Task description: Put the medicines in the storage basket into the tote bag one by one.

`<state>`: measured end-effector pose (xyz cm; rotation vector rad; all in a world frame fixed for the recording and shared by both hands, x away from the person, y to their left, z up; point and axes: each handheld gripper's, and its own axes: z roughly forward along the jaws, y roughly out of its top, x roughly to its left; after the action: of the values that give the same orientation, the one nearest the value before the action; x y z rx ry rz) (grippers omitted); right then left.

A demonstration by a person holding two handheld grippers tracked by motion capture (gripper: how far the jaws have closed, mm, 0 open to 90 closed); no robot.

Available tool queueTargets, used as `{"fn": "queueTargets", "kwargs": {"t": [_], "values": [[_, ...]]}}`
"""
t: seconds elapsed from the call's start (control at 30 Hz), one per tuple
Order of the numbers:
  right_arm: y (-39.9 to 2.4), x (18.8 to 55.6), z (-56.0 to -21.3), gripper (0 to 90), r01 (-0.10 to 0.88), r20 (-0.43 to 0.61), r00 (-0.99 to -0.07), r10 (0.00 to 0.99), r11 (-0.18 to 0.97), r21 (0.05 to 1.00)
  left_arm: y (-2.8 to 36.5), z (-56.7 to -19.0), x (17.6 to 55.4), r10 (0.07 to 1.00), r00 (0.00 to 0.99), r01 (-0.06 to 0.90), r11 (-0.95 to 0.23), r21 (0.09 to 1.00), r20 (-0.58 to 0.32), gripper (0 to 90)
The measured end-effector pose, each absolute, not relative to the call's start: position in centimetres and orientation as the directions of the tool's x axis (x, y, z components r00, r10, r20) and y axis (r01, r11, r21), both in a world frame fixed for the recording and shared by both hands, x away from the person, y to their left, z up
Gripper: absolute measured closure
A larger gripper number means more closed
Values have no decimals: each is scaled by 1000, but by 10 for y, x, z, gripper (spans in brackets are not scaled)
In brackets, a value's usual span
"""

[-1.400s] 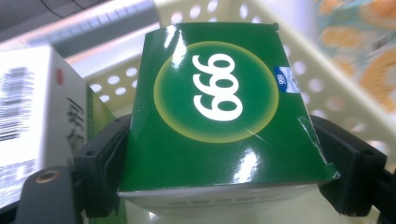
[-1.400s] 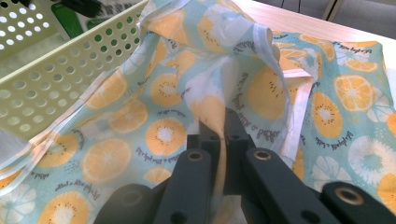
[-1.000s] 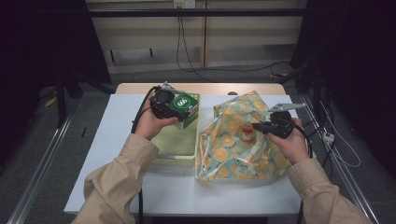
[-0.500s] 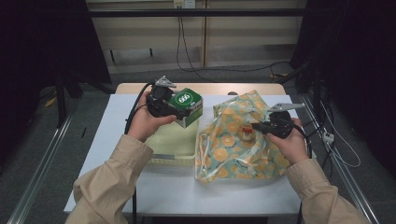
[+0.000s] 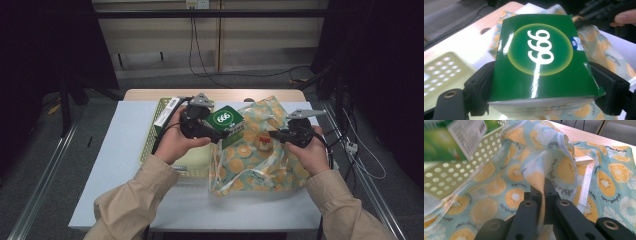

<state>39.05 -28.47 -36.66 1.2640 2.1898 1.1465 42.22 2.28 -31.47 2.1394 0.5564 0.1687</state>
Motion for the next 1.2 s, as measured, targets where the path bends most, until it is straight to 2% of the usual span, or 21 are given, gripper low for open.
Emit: {"fn": "queueTargets", "kwargs": {"t": [0.53, 0.77, 0.83, 0.93, 1.2], "values": [[-284, 387, -361, 900, 534, 74, -540, 839, 273, 800, -26, -361, 416, 373, 921, 320, -573, 755, -107, 162], [-283, 388, -359, 900, 532, 73, -544, 836, 277, 800, -45, -381, 418, 374, 922, 328, -610, 721, -103, 162], [-282, 388, -360, 900, 532, 71, -547, 834, 280, 799, -51, -382, 419, 377, 923, 314, -618, 721, -79, 162], [-282, 389, -359, 900, 533, 71, -546, 835, 281, 798, -57, -381, 420, 376, 918, 342, -596, 727, -124, 162], [-286, 388, -356, 900, 530, 67, -541, 839, 277, 802, -73, -382, 413, 366, 918, 356, -590, 725, -153, 161]]}}
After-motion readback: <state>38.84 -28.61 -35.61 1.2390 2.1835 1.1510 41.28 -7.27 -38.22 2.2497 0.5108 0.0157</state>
